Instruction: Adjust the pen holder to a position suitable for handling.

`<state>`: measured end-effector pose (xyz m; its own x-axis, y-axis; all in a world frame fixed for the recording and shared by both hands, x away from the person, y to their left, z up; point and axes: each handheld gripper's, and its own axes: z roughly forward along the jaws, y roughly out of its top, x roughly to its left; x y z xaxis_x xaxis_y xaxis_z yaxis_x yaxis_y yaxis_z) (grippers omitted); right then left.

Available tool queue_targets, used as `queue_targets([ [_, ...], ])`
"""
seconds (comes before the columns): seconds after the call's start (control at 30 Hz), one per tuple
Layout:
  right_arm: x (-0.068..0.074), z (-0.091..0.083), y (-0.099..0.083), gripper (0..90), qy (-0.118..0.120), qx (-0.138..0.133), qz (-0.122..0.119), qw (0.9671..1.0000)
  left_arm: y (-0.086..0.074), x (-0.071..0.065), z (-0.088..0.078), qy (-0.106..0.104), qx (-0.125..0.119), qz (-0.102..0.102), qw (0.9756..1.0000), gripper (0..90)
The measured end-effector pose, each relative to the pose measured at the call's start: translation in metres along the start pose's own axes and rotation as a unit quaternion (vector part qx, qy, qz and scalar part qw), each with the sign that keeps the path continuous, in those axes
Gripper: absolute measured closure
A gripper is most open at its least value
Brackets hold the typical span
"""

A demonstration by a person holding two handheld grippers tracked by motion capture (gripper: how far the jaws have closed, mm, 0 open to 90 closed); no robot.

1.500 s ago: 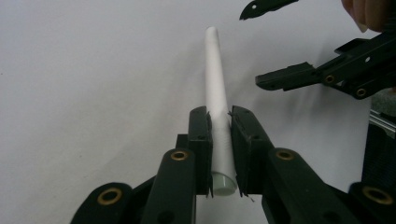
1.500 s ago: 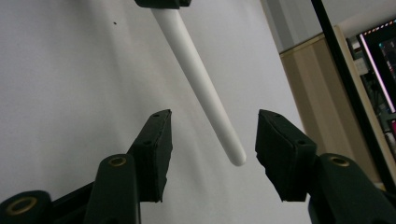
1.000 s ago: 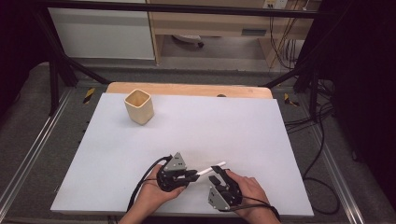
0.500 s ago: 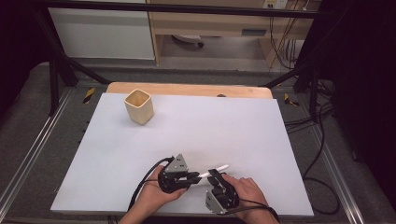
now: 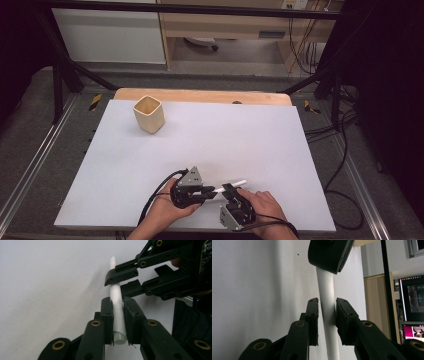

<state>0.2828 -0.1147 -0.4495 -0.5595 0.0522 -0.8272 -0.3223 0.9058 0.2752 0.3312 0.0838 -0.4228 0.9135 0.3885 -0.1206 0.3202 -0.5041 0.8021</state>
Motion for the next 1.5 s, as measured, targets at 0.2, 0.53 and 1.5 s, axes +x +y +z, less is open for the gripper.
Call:
queue_targets([
  [0.2,-0.0012,-0.0004,-0.0002,76.1,0.005,-0.004,-0.002,1.0,0.0,-0.0007,0.0003,-0.003,-0.002,0.003,1.0,78.8],
  [0.53,-0.0003,-0.001,-0.0002,78.5,0.016,-0.002,-0.009,0.9998,0.0004,-0.0006,-0.0007,-0.006,-0.005,0.003,1.0,78.8],
  [1.5,-0.0016,-0.0018,-0.0001,78.8,0.029,-0.009,0.009,0.9995,-0.0014,0.0024,-0.0001,-0.011,-0.015,-0.013,0.9997,71.3],
])
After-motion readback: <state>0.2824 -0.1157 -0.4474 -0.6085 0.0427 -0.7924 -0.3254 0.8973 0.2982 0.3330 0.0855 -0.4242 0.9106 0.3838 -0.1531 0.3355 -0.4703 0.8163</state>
